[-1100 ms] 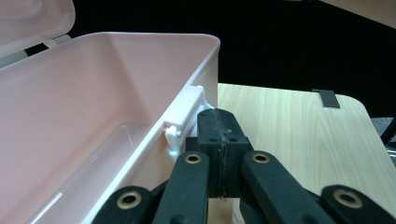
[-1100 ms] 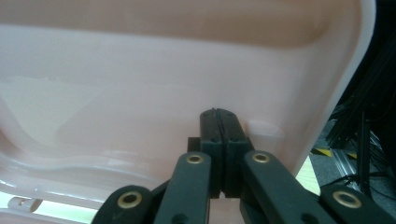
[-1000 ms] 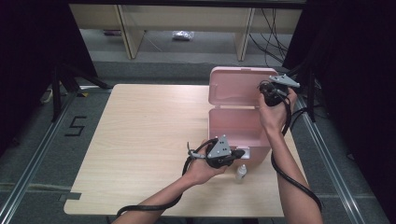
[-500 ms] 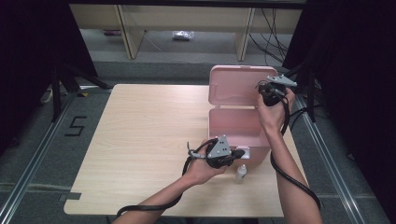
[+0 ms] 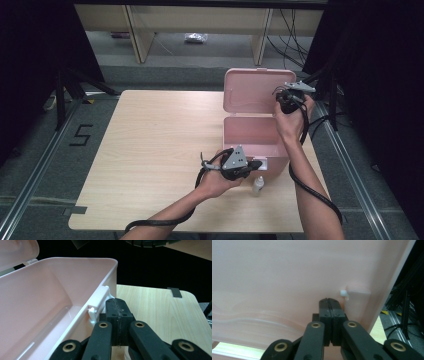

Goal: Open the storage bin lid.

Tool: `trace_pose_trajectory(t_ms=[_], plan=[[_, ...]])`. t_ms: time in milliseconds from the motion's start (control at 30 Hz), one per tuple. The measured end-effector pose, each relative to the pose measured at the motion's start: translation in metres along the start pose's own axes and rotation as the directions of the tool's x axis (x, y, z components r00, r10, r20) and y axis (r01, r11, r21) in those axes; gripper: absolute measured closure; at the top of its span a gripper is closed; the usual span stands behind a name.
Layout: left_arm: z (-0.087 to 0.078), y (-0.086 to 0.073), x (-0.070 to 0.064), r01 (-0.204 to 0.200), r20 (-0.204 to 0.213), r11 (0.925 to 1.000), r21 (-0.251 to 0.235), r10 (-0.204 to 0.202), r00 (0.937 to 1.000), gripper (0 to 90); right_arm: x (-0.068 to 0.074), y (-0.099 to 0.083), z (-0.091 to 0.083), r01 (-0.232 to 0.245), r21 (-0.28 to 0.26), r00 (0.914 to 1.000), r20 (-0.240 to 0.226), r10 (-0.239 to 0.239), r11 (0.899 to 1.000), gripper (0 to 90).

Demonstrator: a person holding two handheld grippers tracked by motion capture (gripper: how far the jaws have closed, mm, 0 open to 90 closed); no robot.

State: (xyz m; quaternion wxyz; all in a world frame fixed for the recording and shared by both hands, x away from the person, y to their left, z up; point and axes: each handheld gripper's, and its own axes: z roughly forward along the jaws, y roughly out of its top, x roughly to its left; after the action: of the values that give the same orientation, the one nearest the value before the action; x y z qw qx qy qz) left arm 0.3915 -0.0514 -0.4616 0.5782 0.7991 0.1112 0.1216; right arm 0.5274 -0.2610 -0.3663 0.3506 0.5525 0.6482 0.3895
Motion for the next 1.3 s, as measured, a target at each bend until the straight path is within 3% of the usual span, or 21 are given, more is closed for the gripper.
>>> trace_pose_trajectory(t_ms=[333, 433, 500, 533, 633, 667, 733, 800, 867, 900, 1033, 1067, 1133, 1267, 1300], plan=[[0.000, 0.000, 0.000, 0.001, 0.000, 1.0000, 0.001, -0.001, 1.0000, 89.7, 0.001, -0.003, 0.003, -0.037, 0.021, 0.9993, 0.011, 0.036, 0.999, 90.0], [0.000, 0.000, 0.000, 0.001, 0.000, 1.0000, 0.001, -0.001, 1.0000, 89.7, 0.000, -0.004, 0.004, -0.034, 0.025, 0.9994, 0.010, 0.034, 0.999, 90.0], [0.000, 0.000, 0.000, 0.000, 0.000, 1.0000, 0.001, 0.000, 1.0000, 89.7, -0.002, -0.004, 0.006, -0.005, 0.022, 0.9999, 0.013, 0.004, 1.000, 90.0], [0.000, 0.000, 0.000, 0.001, 0.000, 1.0000, 0.001, -0.001, 1.0000, 89.7, 0.000, -0.005, 0.006, -0.030, 0.033, 0.9995, 0.009, 0.030, 0.999, 90.0], [0.000, 0.000, 0.000, 0.001, 0.001, 1.0000, 0.001, -0.001, 1.0000, 89.7, -0.002, -0.005, 0.008, -0.002, 0.035, 0.9999, 0.011, 0.002, 0.999, 90.0], [0.000, 0.000, 0.000, 0.002, 0.001, 1.0000, 0.001, -0.002, 1.0000, 89.7, 0.000, -0.006, 0.009, -0.030, 0.039, 0.9995, 0.009, 0.029, 0.999, 90.0], [0.000, 0.000, 0.000, 0.001, 0.000, 1.0000, 0.001, -0.001, 1.0000, 89.7, -0.002, -0.006, 0.011, -0.018, 0.038, 0.9998, 0.002, 0.018, 0.999, 90.0], [0.000, 0.000, 0.000, 0.001, 0.000, 1.0000, 0.001, -0.001, 1.0000, 89.7, 0.000, -0.007, 0.010, -0.042, 0.050, 0.9990, 0.016, 0.041, 0.998, 90.0], [0.000, 0.000, 0.000, 0.002, 0.001, 1.0000, 0.000, -0.002, 1.0000, 89.7, -0.002, -0.007, 0.012, -0.015, 0.049, 0.9999, 0.006, 0.015, 0.999, 90.0], [0.000, 0.000, 0.000, 0.003, 0.000, 1.0000, -0.002, -0.003, 1.0000, 89.7, -0.002, -0.007, 0.012, -0.012, 0.053, 0.9997, 0.022, 0.011, 0.999, 90.0], [0.000, 0.000, 0.000, 0.002, 0.000, 1.0000, -0.001, -0.002, 1.0000, 89.7, 0.000, -0.008, 0.015, -0.037, 0.071, 0.9992, 0.017, 0.036, 0.997, 90.0], [0.000, 0.000, 0.000, 0.003, 0.000, 1.0000, -0.002, -0.003, 1.0000, 89.7, -0.002, -0.008, 0.016, -0.012, 0.075, 0.9999, 0.013, 0.011, 0.997, 90.0], [0.000, 0.000, 0.000, 0.002, 0.000, 1.0000, -0.001, -0.002, 1.0000, 89.7, -0.001, -0.008, 0.017, -0.035, 0.087, 0.9994, 0.004, 0.034, 0.996, 90.0], [0.000, 0.000, 0.000, 0.002, 0.000, 1.0000, -0.002, -0.002, 1.0000, 89.7, -0.004, -0.009, 0.019, -0.007, 0.100, 1.0000, 0.006, 0.007, 0.995, 90.0], [0.000, 0.000, 0.000, 0.003, 0.000, 1.0000, -0.002, -0.003, 1.0000, 89.7, -0.002, -0.010, 0.019, -0.039, 0.104, 0.9992, -0.003, 0.040, 0.994, 89.9]])
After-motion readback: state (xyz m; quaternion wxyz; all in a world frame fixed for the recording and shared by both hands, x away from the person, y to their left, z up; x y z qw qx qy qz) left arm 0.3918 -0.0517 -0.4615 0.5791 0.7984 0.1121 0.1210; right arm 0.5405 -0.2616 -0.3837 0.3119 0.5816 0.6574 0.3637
